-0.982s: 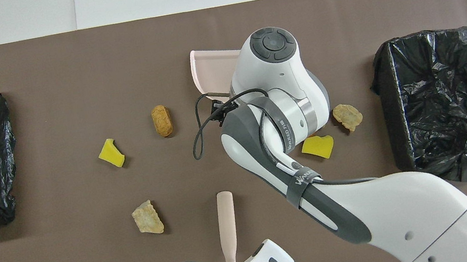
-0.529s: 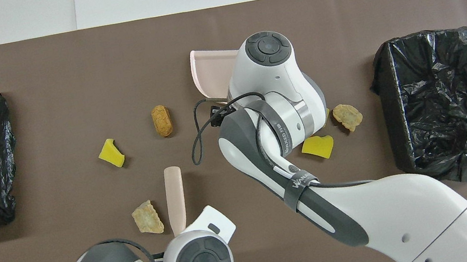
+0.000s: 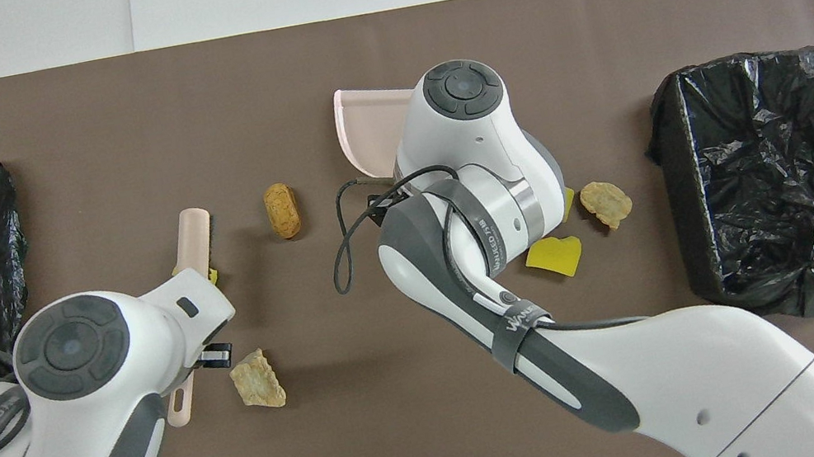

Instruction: Sweep and dump trash in bin

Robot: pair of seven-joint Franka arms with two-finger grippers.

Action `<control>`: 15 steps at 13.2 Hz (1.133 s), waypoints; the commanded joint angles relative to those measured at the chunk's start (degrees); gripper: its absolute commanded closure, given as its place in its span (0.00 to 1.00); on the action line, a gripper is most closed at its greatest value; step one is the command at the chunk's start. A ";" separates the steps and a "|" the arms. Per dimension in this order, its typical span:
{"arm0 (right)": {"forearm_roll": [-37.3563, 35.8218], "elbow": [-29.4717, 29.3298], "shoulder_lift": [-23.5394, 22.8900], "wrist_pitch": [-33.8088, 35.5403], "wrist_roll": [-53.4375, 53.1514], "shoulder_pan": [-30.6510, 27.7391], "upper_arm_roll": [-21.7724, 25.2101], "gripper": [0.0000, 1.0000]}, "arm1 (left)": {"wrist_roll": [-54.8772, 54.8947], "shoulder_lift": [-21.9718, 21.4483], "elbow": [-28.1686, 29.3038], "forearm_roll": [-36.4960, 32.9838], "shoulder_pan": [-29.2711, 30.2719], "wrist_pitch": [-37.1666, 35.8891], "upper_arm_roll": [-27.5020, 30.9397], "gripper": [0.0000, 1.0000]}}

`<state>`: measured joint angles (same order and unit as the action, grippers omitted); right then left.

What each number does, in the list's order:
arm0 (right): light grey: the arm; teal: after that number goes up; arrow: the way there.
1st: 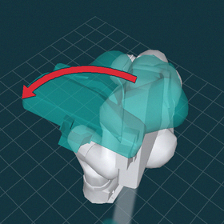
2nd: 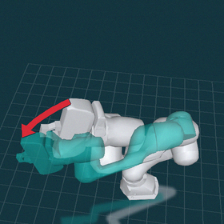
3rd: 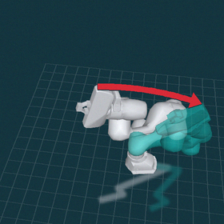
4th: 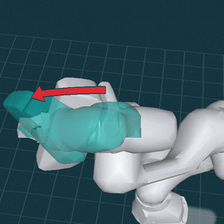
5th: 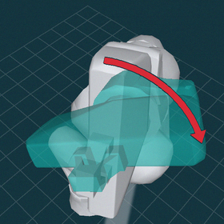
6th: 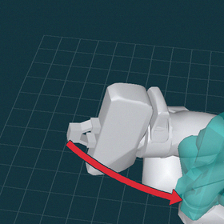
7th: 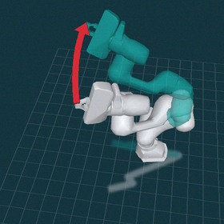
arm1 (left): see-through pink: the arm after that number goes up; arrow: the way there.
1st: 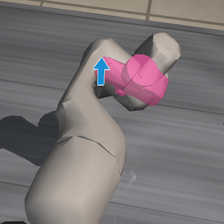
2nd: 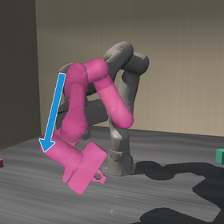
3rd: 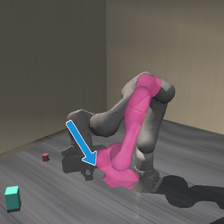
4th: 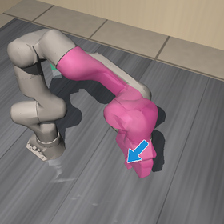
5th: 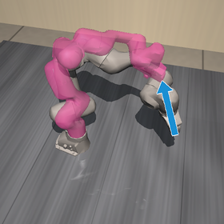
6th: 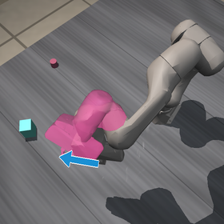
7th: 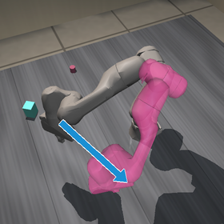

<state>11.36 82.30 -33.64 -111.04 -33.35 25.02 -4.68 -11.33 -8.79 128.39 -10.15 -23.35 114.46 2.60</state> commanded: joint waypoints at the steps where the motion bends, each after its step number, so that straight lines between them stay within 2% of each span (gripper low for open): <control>1: 1.47 0.67 2.43 0.91 12.21 -1.81 -0.24 1.00 | 9.54 3.33 -1.12 -2.42 6.54 5.06 -0.84 1.00; 4: -0.28 2.51 6.99 1.88 21.35 -4.18 0.28 1.00 | 22.10 7.45 -4.19 -2.60 12.78 5.25 -0.84 1.00; 8: -4.15 5.59 14.38 7.92 38.32 -9.36 0.28 1.00 | 28.90 10.90 -6.39 -1.90 14.73 8.23 -0.84 1.00; 10: -9.41 6.12 15.53 10.75 46.23 -10.07 0.02 1.00 | 28.91 11.60 -6.39 -1.81 14.91 8.94 -0.84 1.00; 12: -12.14 9.88 17.46 9.88 57.54 -9.99 0.11 1.00 | 28.82 11.78 -6.39 -1.81 14.82 8.85 -0.84 1.00; 15: -15.92 11.04 17.30 9.44 75.75 -9.81 0.02 1.00 | 29.69 11.96 -6.22 -1.81 14.56 8.51 -0.84 1.00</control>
<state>-1.84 90.62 -17.88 -100.07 32.38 15.40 -4.11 16.95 2.53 123.01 -11.71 -9.43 122.90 2.18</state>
